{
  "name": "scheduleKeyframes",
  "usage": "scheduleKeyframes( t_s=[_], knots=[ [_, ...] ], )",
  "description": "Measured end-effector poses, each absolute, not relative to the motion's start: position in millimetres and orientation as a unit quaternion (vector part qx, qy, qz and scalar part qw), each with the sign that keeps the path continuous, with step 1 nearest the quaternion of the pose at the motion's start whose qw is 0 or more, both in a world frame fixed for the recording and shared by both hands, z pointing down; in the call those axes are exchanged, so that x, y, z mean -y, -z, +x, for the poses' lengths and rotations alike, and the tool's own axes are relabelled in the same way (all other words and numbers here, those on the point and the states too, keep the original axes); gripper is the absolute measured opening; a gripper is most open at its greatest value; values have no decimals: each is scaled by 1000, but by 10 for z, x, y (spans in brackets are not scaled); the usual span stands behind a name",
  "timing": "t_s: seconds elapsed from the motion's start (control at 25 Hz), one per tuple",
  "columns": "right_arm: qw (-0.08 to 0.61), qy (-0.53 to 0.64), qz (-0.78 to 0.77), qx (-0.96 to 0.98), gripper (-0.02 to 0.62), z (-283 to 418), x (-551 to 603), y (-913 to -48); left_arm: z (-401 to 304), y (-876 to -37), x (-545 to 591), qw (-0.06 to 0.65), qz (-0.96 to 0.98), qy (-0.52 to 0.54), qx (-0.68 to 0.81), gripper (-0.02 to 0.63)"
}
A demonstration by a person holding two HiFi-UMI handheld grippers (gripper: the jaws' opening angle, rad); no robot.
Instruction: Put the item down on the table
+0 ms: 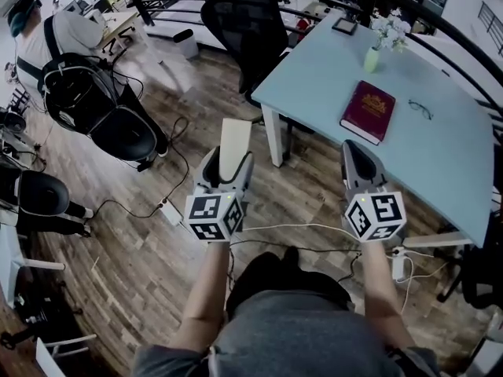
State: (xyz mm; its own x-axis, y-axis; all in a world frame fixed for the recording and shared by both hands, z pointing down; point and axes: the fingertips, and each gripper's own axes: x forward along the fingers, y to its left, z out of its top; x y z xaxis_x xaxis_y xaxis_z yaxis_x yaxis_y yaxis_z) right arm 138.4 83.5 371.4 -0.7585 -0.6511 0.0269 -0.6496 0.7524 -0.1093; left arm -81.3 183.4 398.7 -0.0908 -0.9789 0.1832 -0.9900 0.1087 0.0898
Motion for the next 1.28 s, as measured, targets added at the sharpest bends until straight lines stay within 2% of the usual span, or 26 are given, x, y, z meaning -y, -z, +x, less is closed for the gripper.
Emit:
scheduleKeyframes(
  t_s=[0.64,1.28],
  knots=[
    [6,59,-356,-933,6,1350,-445,-3723,-851,-3973,-1432,96,669,-37,737,308],
    [-9,64,-371,-926,25,679,644,-3758,-1436,-4172,-98,117,691,-36,712,308]
  ],
)
